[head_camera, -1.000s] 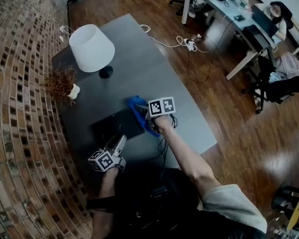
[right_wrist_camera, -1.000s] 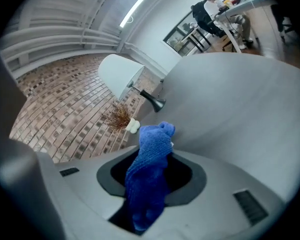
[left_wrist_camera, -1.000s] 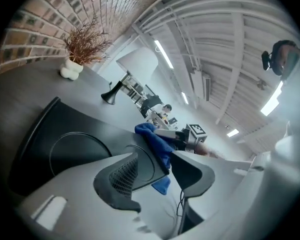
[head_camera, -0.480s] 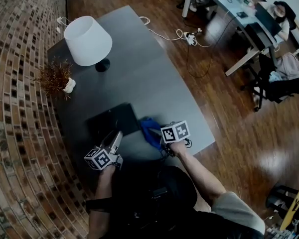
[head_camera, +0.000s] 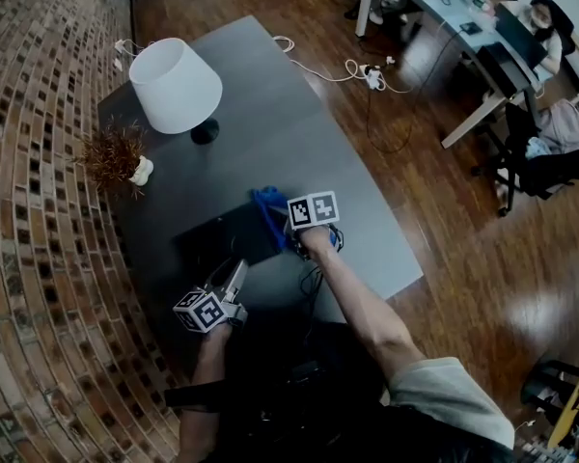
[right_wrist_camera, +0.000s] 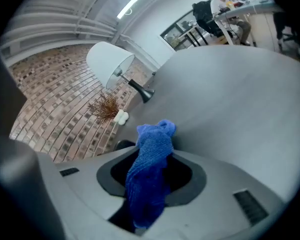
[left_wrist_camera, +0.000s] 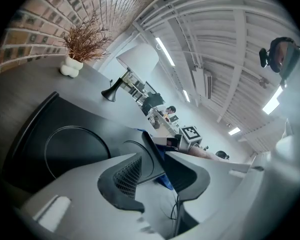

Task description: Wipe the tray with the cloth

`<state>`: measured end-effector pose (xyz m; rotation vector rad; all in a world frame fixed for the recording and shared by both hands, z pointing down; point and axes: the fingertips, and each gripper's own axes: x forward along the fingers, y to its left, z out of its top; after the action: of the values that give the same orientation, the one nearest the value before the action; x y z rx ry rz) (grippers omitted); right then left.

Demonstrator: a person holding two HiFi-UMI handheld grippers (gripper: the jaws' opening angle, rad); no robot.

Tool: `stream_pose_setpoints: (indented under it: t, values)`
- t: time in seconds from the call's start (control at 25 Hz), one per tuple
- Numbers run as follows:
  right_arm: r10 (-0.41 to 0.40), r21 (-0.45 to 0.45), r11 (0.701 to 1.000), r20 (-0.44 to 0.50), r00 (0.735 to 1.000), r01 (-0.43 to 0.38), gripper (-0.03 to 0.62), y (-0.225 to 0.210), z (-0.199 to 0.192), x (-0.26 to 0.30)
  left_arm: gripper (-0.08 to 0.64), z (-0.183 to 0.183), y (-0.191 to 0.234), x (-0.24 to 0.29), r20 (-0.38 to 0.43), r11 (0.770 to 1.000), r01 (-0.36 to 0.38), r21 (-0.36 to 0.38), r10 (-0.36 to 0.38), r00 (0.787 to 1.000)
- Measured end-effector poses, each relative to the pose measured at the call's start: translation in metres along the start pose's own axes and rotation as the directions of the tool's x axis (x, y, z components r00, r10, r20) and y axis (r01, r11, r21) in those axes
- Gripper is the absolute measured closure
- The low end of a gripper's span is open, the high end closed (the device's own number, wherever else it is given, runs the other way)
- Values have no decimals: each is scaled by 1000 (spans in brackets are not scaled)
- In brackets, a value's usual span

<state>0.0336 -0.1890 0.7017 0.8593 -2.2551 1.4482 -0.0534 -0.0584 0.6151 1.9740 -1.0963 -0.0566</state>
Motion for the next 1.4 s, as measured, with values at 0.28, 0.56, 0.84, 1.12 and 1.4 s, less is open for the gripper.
stream_pose_setpoints:
  t: [0.28,0.56,0.84,1.12,1.4]
  values:
    - [3,-17,1000,-132,991,-5,463,13,-95,-54,448,1,1,0,7,1000,-6,17,6,1000]
    - [-42,-173,985,-275,961,-6,462,22,-149,-99,446,1,-1,-1,36,1000,1,-29,0,999]
    - [-129,-293,949,-10,992,121,462,3,-12,-121,434,-14,-10,-43,59,988,42,-151,-33,998]
    - [-58,-459,888,-81,995,14,460,43,56,-21,407,-40,30,-66,105,899,-35,-436,90,990]
    - [-70,-514,850,-329,942,-117,462,47,46,26,352,-24,65,-73,209,852,-26,-523,158,965]
